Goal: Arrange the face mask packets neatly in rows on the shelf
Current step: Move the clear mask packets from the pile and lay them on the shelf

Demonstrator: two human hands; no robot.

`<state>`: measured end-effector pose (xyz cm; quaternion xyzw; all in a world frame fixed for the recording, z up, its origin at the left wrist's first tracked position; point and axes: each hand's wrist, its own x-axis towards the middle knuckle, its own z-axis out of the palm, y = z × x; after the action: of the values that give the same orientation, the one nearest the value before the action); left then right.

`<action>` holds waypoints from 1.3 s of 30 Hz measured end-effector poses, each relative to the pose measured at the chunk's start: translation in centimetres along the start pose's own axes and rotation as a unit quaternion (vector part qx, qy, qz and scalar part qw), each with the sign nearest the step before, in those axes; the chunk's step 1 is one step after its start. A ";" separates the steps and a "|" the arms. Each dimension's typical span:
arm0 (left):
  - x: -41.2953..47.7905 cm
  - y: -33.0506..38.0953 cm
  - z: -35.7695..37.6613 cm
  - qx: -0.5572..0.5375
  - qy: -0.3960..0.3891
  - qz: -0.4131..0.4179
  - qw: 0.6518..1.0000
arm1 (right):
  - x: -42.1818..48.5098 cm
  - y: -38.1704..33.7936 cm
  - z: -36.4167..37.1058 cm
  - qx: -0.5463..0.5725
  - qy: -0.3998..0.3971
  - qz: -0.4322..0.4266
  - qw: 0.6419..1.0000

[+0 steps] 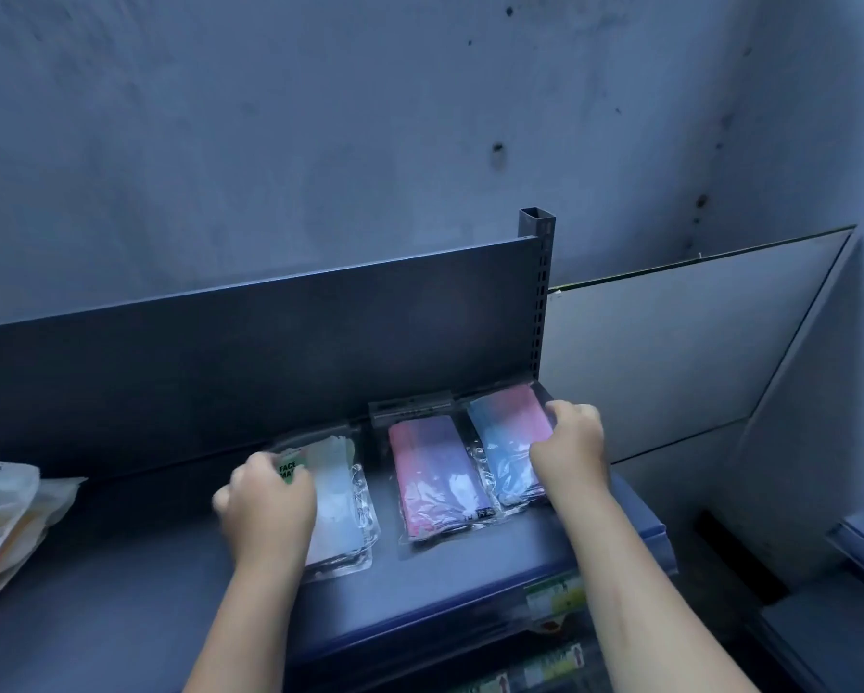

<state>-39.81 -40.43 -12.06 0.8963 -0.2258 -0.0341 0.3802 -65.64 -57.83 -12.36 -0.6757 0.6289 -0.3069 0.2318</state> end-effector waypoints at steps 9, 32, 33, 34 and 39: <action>-4.2 5.6 2.2 -0.123 -0.115 0.159 0.973 | 1.4 -1.8 -3.5 0.152 0.097 0.018 0.983; -4.6 6.4 4.5 0.056 -0.196 0.093 0.975 | -4.5 -4.5 4.5 0.040 -0.136 -0.028 0.990; -4.7 6.4 4.5 0.046 -0.201 0.087 0.975 | -4.6 -4.6 4.4 0.038 -0.136 -0.031 0.989; -4.7 6.4 4.5 0.035 -0.206 0.080 0.975 | -4.6 -4.7 4.3 0.039 -0.138 -0.033 0.989; -4.9 5.8 3.9 0.017 -0.216 0.069 0.974 | -4.8 -4.8 3.8 0.028 -0.163 -0.032 0.986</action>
<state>-47.31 -44.43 -11.30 0.8564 -0.3644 -0.1966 0.3085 -59.67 -52.81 -12.28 -0.7299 0.5517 -0.2172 0.3400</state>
